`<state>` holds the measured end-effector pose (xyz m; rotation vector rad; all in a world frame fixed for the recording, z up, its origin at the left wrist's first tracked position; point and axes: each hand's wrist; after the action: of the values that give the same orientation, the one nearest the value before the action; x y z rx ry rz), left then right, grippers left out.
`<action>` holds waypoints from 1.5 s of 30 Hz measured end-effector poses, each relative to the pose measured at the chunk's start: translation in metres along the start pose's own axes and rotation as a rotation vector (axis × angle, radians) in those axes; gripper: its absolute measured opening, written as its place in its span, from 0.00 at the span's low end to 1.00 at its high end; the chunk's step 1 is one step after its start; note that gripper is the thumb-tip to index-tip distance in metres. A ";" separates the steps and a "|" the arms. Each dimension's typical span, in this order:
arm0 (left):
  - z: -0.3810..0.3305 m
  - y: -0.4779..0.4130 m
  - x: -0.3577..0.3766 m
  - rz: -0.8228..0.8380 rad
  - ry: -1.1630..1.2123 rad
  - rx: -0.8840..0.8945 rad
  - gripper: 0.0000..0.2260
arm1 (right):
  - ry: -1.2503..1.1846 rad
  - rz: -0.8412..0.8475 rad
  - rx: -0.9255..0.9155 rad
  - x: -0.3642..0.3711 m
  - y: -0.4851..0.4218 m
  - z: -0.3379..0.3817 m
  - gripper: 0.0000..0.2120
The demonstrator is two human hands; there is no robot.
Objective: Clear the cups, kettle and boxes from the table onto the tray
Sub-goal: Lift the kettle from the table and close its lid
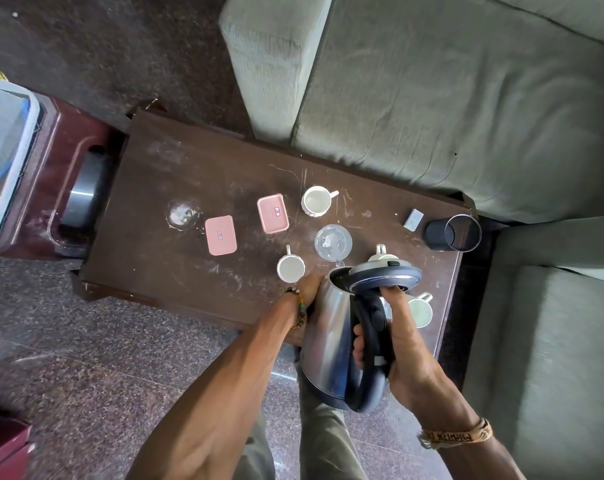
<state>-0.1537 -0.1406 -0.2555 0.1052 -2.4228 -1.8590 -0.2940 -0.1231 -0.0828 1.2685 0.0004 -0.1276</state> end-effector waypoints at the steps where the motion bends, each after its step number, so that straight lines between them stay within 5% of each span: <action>1: 0.000 -0.001 0.000 -0.017 -0.017 0.010 0.13 | -0.005 0.001 0.001 0.000 0.000 0.000 0.36; 26: -0.005 -0.004 -0.001 -0.048 -0.074 0.053 0.13 | 0.009 0.017 -0.011 0.000 -0.006 0.002 0.35; 45: -0.011 0.009 0.004 -0.101 0.018 0.183 0.11 | 0.210 0.042 -0.200 -0.018 0.002 -0.016 0.44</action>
<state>-0.1564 -0.1497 -0.2442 0.2605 -2.6159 -1.6603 -0.3104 -0.1055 -0.0845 1.0769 0.1635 0.0412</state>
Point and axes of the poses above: each hand's wrist, its own y-axis away from the middle knuckle, its own x-axis out of the palm, z = x × y, and after that the axes turned 8 degrees about -z, right-handed
